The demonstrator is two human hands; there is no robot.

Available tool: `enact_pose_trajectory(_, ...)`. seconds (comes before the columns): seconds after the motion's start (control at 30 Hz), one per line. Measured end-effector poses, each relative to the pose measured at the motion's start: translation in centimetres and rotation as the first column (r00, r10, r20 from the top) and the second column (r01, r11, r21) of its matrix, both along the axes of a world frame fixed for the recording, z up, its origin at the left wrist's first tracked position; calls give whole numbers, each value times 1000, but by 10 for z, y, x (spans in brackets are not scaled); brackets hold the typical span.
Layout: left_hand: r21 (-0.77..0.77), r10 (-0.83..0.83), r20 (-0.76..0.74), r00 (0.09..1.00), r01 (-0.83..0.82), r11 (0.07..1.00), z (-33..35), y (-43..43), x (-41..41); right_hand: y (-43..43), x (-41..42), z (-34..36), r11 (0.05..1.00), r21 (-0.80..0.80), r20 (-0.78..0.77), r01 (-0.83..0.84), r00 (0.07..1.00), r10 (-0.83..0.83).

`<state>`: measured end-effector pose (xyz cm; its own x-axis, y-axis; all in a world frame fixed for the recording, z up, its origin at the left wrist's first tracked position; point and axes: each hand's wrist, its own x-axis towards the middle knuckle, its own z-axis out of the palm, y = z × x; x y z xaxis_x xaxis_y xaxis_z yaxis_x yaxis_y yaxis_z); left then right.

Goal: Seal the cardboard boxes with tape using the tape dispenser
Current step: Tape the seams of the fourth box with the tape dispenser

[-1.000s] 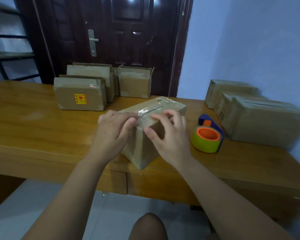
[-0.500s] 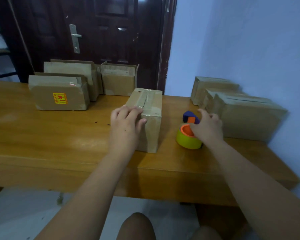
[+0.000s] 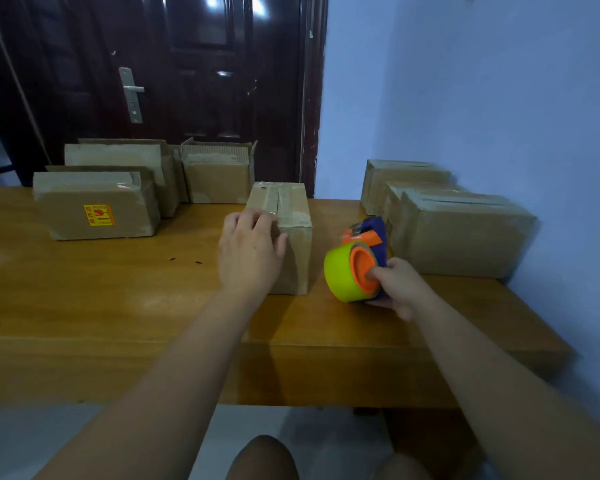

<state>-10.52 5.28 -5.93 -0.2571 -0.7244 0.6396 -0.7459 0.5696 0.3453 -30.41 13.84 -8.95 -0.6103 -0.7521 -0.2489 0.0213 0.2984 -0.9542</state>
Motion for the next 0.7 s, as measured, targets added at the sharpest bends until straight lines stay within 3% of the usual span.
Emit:
enact_pose_trajectory(0.1,-98,-158,-85,984,149,984,5,32,-10,9,14,-1,985,-169,149,19,989,6)
enact_pose_trajectory(0.2,112,-310,-169,936,330,937,11,63,-27,16,30,-4,946,-314,163,84,986,-33)
enact_pose_trajectory(0.27,221,-294,-168,941,326,919,14,69,-36,22,38,-8,913,-396,84,96,994,-68)
enact_pose_trajectory(0.33,247,-265,-173,949,302,921,15,72,-43,31,42,-10,900,-433,-105,56,988,-111)
enact_pose_trajectory(0.4,271,-261,-222,939,317,909,15,74,-48,39,43,-11,903,-430,-326,-3,933,-152)
enact_pose_trajectory(0.53,209,-253,-367,895,344,916,12,78,-52,46,46,-15,885,-454,-558,-100,806,-195)
enact_pose_trajectory(0.6,161,-238,-470,850,348,924,12,77,-49,47,44,-18,879,-467,-583,-95,781,-225)
enact_pose_trajectory(0.7,217,-199,-634,747,420,881,14,73,-43,50,39,-17,871,-481,-492,-98,853,-176)
